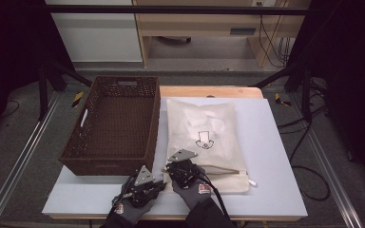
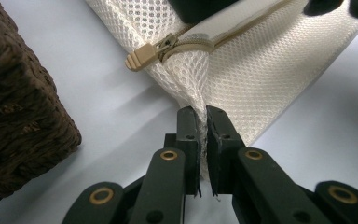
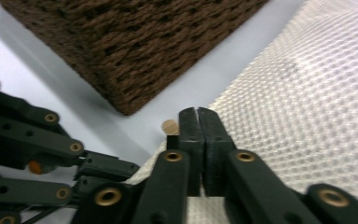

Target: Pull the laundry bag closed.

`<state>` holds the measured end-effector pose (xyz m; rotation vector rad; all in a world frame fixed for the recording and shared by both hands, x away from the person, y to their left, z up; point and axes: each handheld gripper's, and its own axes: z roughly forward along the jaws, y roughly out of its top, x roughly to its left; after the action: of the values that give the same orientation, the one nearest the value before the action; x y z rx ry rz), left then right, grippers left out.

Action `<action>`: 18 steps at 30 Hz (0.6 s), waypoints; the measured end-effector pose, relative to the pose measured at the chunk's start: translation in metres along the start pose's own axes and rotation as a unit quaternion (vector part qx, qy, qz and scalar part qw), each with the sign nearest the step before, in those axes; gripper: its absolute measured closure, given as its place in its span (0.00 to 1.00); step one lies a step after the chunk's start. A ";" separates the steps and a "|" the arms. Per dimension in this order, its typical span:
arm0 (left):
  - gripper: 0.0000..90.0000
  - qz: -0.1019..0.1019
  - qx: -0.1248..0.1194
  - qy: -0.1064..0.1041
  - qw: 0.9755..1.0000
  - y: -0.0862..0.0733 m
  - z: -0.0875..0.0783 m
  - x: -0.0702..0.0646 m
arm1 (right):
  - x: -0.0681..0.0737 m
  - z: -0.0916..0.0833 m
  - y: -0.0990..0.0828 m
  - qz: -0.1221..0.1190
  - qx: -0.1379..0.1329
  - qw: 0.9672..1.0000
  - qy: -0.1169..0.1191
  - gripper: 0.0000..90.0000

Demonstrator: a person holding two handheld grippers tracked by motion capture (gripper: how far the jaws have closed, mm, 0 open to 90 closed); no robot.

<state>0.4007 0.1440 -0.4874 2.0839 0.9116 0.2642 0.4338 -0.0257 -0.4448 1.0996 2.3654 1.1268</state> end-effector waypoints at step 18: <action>0.93 0.000 0.000 -0.001 1.000 0.000 0.000 0.000 | 0.009 0.022 -0.002 -0.012 0.004 0.999 -0.041 0.92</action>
<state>0.4007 0.1439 -0.4874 2.0829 0.9107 0.2634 0.4392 -0.0084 -0.4600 1.0960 2.3157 1.0454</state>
